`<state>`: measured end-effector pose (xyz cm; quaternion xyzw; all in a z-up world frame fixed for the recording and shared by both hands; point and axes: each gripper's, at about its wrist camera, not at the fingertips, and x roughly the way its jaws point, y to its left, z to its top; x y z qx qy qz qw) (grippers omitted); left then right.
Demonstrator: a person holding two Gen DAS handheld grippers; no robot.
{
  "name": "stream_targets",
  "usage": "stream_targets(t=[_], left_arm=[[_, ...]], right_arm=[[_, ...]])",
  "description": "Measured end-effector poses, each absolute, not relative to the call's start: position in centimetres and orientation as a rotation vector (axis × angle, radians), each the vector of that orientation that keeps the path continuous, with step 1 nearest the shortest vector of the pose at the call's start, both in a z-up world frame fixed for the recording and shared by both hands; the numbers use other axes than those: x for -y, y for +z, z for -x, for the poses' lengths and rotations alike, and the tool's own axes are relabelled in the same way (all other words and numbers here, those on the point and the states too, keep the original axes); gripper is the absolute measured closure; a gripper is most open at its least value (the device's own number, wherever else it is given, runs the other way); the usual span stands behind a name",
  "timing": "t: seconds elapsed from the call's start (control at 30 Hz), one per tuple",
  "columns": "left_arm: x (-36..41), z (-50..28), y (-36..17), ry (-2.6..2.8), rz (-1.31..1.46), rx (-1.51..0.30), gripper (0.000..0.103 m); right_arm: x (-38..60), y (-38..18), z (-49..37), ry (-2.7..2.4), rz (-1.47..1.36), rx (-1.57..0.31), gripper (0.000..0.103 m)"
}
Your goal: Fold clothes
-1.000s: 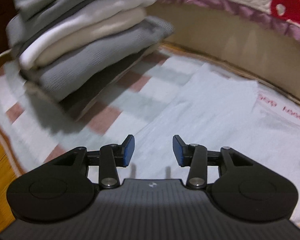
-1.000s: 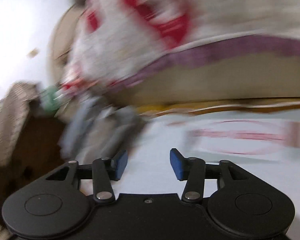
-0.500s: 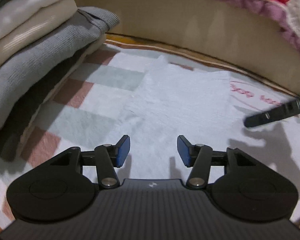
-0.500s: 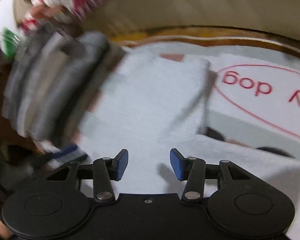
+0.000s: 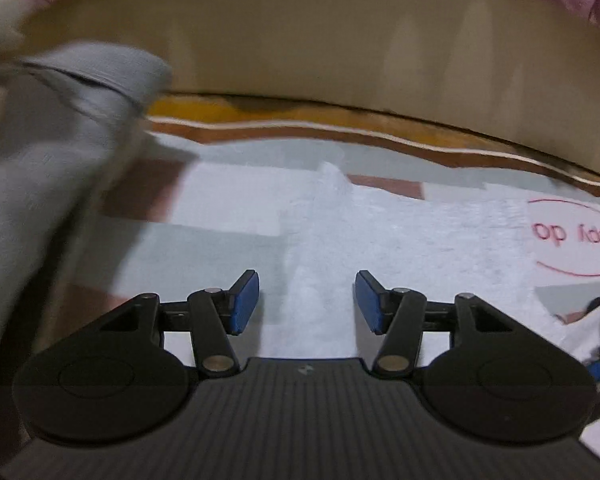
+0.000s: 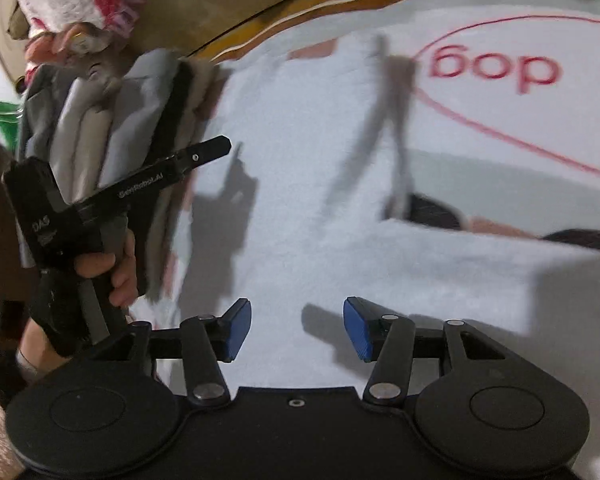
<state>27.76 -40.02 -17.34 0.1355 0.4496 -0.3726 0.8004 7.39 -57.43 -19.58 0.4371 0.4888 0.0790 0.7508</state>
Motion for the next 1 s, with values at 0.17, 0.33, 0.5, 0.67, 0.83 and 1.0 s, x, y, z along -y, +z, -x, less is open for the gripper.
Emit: stream_targets(t=[0.17,0.33,0.5,0.67,0.83,1.0], left_arm=[[41.1,-29.7,-18.9,-0.841,-0.143,-1.028,0.037],[42.3,-29.2,-19.1,-0.858,-0.181,-0.983,0.029],[43.0,-27.2,-18.6,-0.868,-0.347,-0.902,0.099],[41.1,-25.0,-16.3,-0.888,-0.258,-0.828,0.099],[40.3,-23.3,-15.3,-0.891,-0.187,-0.833,0.099],[40.1,-22.5,-15.3,-0.880,-0.185,-0.845,0.099]], right_arm=[[58.9,-20.1,-6.6,0.149,-1.033,-1.025,0.044],[61.6,-23.0,-5.3,0.114,-1.377,-0.970,0.034],[62.1,-23.6,-4.9,0.073,-1.451,-0.936,0.033],[62.6,-24.2,-4.5,0.058,-1.535,-0.904,0.033],[62.6,-24.3,-4.7,0.044,-1.561,-0.895,0.033],[62.6,-24.3,-4.8,0.037,-1.567,-0.893,0.033]])
